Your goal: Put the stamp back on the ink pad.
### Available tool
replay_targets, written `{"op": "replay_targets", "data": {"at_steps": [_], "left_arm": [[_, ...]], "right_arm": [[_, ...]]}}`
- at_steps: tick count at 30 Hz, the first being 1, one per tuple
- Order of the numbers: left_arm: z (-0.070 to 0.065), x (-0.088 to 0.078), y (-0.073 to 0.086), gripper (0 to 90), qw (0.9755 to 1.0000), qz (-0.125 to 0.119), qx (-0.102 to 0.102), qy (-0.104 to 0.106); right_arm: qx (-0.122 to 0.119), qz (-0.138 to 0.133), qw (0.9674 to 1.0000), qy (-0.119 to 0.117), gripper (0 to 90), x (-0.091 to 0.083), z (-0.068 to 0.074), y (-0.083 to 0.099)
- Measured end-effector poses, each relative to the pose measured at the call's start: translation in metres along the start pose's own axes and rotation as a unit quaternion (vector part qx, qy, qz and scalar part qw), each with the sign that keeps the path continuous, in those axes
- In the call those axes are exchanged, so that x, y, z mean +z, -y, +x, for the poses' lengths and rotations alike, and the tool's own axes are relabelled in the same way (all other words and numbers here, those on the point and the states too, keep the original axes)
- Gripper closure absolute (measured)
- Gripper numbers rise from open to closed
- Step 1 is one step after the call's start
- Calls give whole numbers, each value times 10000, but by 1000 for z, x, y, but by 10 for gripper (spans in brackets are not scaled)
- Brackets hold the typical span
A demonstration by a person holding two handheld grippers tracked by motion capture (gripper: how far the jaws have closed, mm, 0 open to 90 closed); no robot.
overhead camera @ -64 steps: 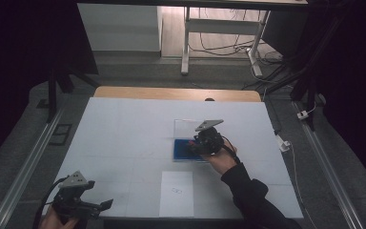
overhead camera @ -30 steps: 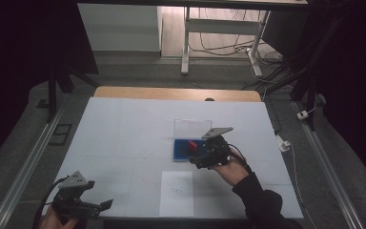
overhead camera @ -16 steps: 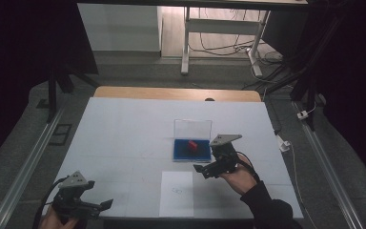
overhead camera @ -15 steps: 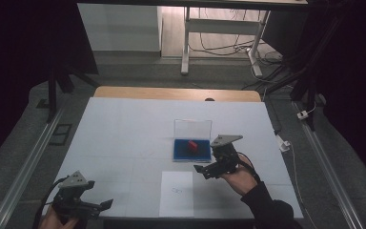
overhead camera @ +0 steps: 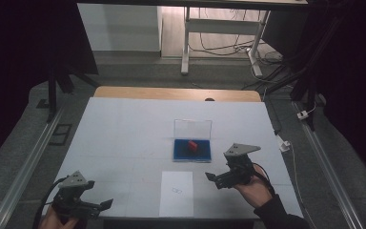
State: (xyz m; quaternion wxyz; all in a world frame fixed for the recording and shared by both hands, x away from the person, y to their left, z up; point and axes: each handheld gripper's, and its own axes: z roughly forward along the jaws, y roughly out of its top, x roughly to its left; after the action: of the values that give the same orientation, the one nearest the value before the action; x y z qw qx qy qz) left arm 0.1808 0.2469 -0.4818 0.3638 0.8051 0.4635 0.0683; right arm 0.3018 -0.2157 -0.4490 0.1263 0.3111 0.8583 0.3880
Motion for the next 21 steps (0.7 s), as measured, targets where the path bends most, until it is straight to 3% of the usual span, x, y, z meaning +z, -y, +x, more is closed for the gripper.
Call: {"op": "replay_targets", "data": {"at_steps": [5, 21], "left_arm": [[0, 0, 0, 32, 10000, 2, -5, -3], [0, 0, 0, 32, 10000, 6, -12, -13]], "right_arm": [[112, -73, 9999, 38, 0, -13, -1, 11], [355, -175, 9981, 474, 0, -54, -6, 41]]}}
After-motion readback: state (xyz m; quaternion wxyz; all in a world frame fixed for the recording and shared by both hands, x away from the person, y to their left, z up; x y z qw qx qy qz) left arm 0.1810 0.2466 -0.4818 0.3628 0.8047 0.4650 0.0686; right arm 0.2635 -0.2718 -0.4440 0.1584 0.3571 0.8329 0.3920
